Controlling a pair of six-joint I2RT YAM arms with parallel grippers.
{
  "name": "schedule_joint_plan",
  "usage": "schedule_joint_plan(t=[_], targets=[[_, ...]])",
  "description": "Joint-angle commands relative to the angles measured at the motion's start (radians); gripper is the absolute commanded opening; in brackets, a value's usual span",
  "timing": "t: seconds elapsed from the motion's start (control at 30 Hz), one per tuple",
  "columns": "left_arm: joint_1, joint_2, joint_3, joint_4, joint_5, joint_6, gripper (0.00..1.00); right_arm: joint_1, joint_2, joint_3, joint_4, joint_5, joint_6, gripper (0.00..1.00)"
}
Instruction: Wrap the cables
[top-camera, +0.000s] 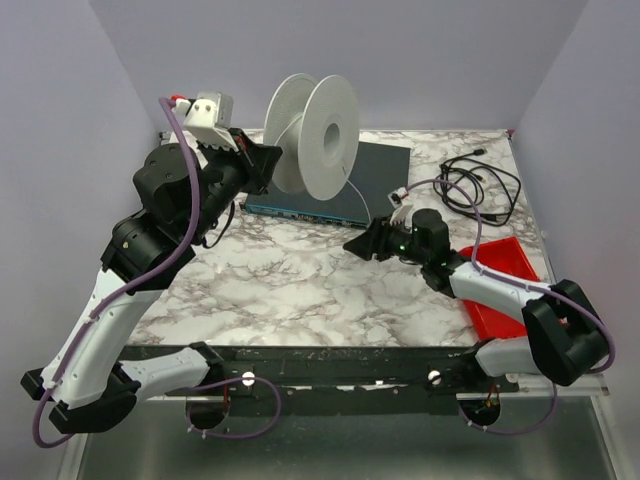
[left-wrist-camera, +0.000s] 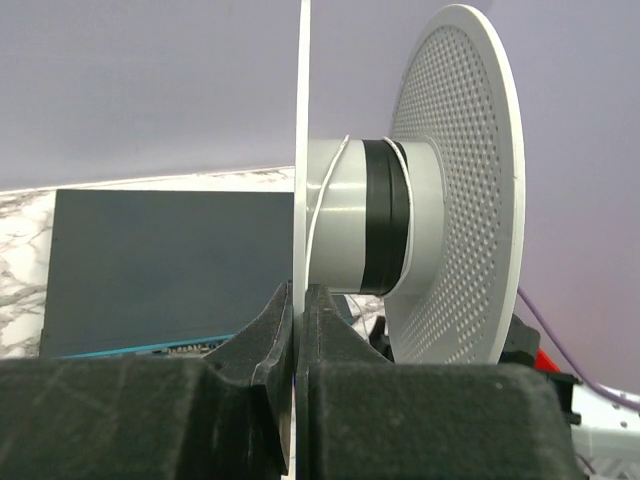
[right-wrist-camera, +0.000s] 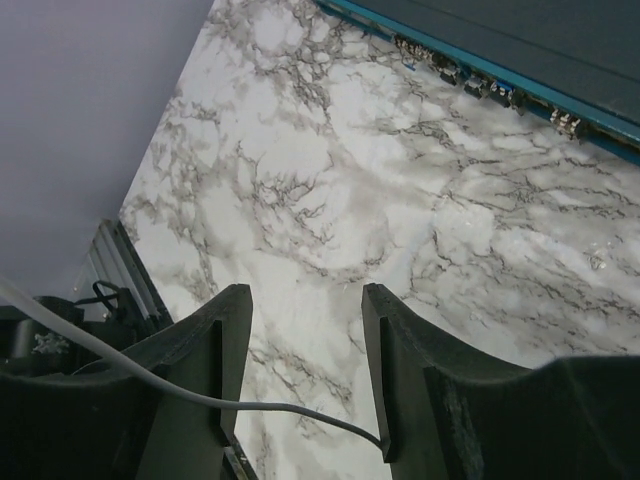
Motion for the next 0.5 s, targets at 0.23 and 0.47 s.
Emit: schedule_joint_plan(t=[0.23,0.47], targets=[[0.005,-0.013,-0.003,0.123,-0.192,-0.057,0.0,0.024,-0.106,-0.121,0.057,-0.031,0.075,0.55],[0.008,-0.004,-0.035,0.146,-0.266,-0.069,0.0,0.041,-0.183,-0.141,-0.025,0.014,0.072,0.38]])
